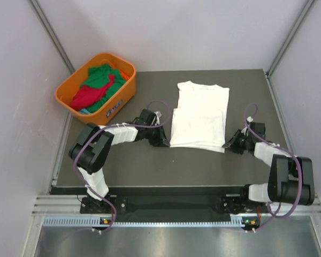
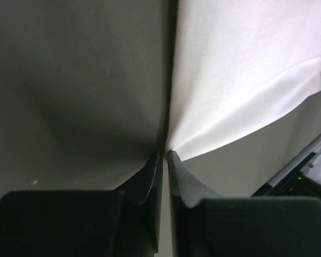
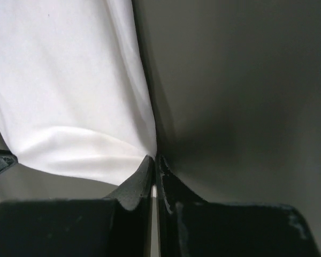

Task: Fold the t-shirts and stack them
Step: Fold the tshirt

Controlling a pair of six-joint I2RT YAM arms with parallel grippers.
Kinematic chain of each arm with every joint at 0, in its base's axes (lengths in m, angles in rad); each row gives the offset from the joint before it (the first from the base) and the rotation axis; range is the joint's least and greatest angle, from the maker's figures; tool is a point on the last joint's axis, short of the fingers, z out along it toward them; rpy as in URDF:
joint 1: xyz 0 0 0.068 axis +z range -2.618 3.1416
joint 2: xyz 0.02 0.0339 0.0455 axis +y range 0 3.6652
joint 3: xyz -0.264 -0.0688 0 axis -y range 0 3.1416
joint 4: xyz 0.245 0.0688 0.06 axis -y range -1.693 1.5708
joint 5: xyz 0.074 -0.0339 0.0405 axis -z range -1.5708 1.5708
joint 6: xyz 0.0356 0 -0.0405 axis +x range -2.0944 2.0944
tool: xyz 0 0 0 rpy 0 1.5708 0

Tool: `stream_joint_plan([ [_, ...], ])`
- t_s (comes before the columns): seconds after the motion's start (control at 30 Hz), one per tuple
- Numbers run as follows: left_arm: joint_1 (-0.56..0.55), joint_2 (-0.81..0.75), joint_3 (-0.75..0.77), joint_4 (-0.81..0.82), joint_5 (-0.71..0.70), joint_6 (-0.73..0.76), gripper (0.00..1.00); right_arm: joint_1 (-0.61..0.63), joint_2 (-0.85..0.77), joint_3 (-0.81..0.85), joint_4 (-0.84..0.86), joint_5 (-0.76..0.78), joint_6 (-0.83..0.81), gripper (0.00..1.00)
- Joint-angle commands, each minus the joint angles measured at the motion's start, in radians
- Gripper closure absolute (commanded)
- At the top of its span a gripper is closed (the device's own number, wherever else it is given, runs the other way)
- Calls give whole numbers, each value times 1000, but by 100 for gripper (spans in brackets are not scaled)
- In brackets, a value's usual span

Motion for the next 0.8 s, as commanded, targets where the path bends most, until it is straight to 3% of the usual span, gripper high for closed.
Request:
stream_joint_plan([
  [0.0,0,-57,-48,-47,-23,18,72,-15,-75,-42,-125,111,-10,100],
  [0.13,-1,-87,-59,-42,-12,21,59,-14,-154,-108,-105,133,52,98],
  [0.3,3,-137,69,-165,-102,80,57,-15,-128,-60,-127,104,17,91],
  [0.33,10,-135,100,-174,-116,111,57,-15,-126,-46,-128,85,1,88],
  [0.43,17,-97,238,-190,-157,159,59,-15,-118,34,-153,83,-32,68],
  [0.47,19,-62,307,-185,-165,165,59,-15,-109,60,-159,91,-39,58],
  [0.57,34,39,445,-161,-182,172,57,-25,-43,170,-156,102,-55,54],
  [0.77,74,275,695,-156,-138,191,52,-34,173,381,-79,1,-149,54],
])
